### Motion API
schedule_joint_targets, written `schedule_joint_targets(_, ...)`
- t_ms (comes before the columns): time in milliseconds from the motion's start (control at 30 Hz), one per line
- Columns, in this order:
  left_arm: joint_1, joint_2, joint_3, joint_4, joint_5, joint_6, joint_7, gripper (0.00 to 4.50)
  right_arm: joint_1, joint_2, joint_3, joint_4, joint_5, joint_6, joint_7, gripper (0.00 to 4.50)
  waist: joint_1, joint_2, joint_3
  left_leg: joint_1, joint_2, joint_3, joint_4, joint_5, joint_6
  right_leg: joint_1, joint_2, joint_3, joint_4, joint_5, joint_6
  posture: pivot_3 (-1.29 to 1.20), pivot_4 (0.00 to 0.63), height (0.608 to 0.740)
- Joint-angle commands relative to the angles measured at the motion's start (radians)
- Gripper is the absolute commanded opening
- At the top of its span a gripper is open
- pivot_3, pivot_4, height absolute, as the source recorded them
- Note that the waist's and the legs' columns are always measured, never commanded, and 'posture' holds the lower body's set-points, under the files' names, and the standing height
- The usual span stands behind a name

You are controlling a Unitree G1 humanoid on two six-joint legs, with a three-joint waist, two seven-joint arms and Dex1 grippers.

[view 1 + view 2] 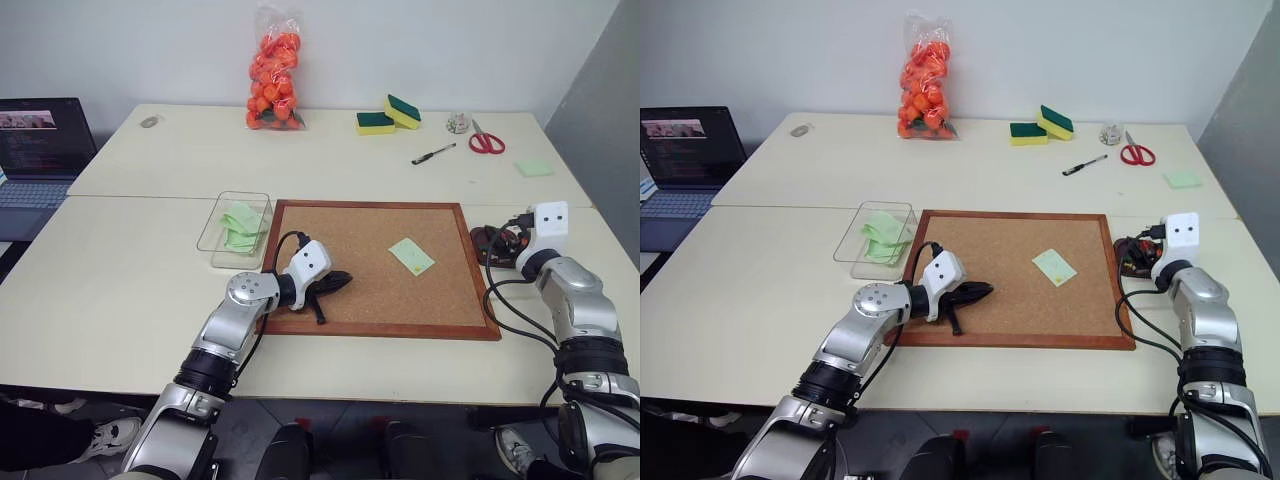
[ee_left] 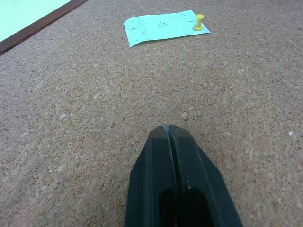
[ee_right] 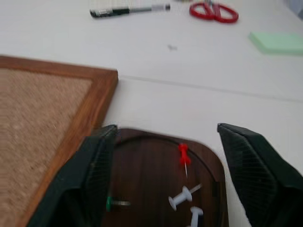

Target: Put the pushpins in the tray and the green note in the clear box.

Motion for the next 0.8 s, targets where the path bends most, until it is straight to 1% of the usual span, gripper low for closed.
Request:
schedule_joint_targets(33,0.018,-0.007,-0.035,0.018,0.016,0.008,-0.004,0.00,0.035,-0.014,-0.052,-0.181,0.075,0.041,0.033,4.09,0.000,0.000,0.000,0.000,0.000,0.000,0.000,0.000,0.000,0.000,0.000,0.000,0.000,0.000,0.000,0.00,0.150,0.740)
schedule_joint_targets(100,0.018,-0.007,-0.036,0.017,0.016,0.009,-0.004,0.00,0.066,-0.010,-0.058,-0.255,0.105,0.072,0.047,4.09,0.001,0.000,0.000,0.000,0.000,0.000,0.000,0.000,0.000,0.000,0.000,0.000,0.000,0.000,0.000,0.00,0.150,0.740)
schedule_joint_targets(200,0.018,-0.007,-0.036,0.018,0.016,0.009,-0.004,0.00,0.146,-0.008,-0.034,-0.403,0.137,0.102,0.088,4.09,0.001,0.000,0.000,0.000,0.000,0.000,0.000,0.000,0.000,0.000,0.000,0.000,0.000,0.000,0.000,0.00,0.150,0.740)
schedule_joint_targets(333,0.017,-0.008,-0.036,0.019,0.015,0.009,-0.004,0.00,0.275,-0.007,0.043,-0.569,0.112,0.089,0.130,4.09,-0.001,0.000,0.000,0.000,0.000,-0.001,0.000,0.000,0.000,0.000,0.000,0.000,0.000,0.000,0.000,0.00,0.150,0.740)
schedule_joint_targets(467,0.019,-0.008,-0.036,0.019,0.015,0.008,-0.005,0.00,0.363,0.021,0.117,-0.661,0.102,0.080,0.145,4.09,0.000,0.000,0.000,0.000,0.000,-0.001,0.000,0.000,0.000,0.001,0.000,0.000,0.000,0.000,0.000,0.00,0.150,0.740)
schedule_joint_targets(600,0.021,-0.008,-0.037,0.017,0.014,0.008,-0.007,0.00,0.399,0.042,0.202,-0.682,0.084,0.106,0.160,4.09,0.000,0.000,0.000,0.000,0.000,-0.001,0.000,0.000,0.000,0.001,0.001,-0.001,0.000,0.000,0.000,0.00,0.150,0.740)
schedule_joint_targets(800,0.024,-0.006,-0.040,0.010,0.016,0.012,-0.007,0.00,0.372,0.069,0.244,-0.615,0.042,0.061,0.155,4.09,0.000,0.000,0.000,0.000,0.000,-0.001,0.000,0.000,0.000,0.001,0.001,-0.001,0.000,0.000,0.000,0.00,0.150,0.740)
